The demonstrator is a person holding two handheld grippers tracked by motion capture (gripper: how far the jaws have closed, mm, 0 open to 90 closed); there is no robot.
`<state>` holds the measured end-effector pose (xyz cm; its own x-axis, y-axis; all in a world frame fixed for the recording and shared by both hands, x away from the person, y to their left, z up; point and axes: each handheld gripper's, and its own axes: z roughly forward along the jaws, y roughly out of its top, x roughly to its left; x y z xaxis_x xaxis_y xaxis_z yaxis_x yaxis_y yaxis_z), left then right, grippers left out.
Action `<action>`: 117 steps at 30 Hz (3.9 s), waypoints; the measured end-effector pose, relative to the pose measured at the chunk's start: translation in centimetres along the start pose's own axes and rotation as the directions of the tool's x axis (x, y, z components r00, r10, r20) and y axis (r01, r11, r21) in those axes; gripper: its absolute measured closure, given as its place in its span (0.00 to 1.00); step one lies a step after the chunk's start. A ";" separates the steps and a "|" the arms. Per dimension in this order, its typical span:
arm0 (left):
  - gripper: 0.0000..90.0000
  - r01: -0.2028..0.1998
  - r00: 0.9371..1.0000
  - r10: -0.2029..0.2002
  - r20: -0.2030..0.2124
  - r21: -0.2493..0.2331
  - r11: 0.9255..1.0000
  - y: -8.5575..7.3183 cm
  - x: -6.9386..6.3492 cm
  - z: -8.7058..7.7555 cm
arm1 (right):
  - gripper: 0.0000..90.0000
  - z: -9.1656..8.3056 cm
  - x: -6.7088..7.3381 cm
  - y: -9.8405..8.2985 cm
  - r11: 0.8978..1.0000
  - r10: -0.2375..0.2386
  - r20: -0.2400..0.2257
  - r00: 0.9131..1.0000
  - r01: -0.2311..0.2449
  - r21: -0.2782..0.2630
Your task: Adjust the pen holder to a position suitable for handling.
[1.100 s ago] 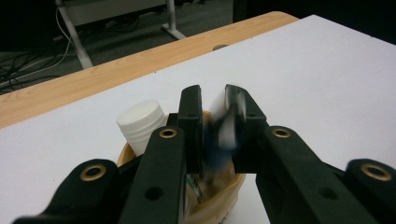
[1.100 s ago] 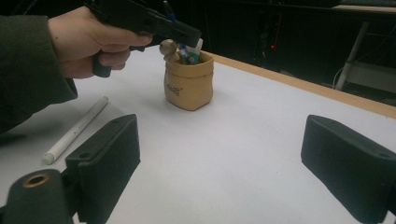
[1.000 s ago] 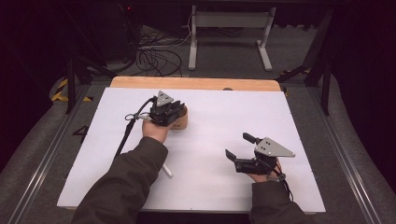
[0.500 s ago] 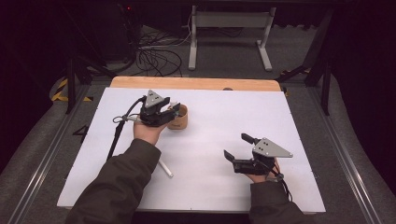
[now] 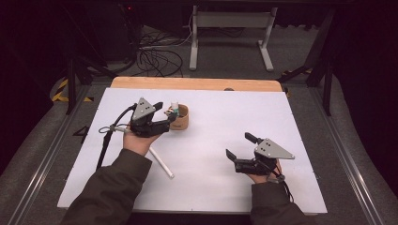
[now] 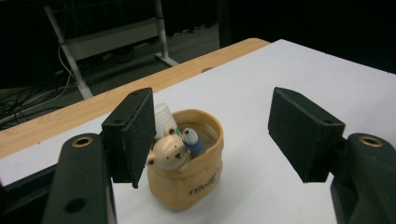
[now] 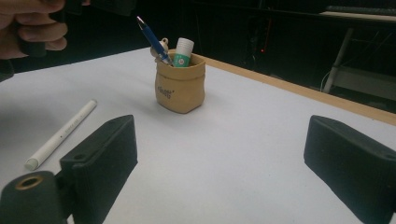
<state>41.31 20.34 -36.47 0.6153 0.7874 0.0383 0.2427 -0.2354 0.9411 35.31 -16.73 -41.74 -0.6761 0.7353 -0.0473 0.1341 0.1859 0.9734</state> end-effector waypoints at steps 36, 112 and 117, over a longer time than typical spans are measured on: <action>0.07 -0.019 0.999 0.020 0.037 -0.039 0.999 -6.4 -0.2 -8.1 | 0.00 0.4 -0.4 0.0 0.999 0.050 -0.007 0.999 -0.050 -0.011; 0.14 0.022 1.000 -0.022 -0.006 -0.029 0.999 -9.1 2.4 -11.1 | 0.60 7.7 10.8 2.0 0.993 0.002 -0.085 0.996 0.008 0.115; 0.14 0.030 0.999 -0.030 -0.013 -0.030 0.999 -9.2 2.5 -11.3 | 0.62 8.4 11.9 2.1 0.991 -0.001 -0.089 0.996 0.013 0.134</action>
<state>32.21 30.91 -41.21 0.5981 0.8013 0.0141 0.2383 -0.1946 0.9515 33.59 -2.13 -42.15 -0.7383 0.6739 -0.0275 0.2212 0.2805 0.9340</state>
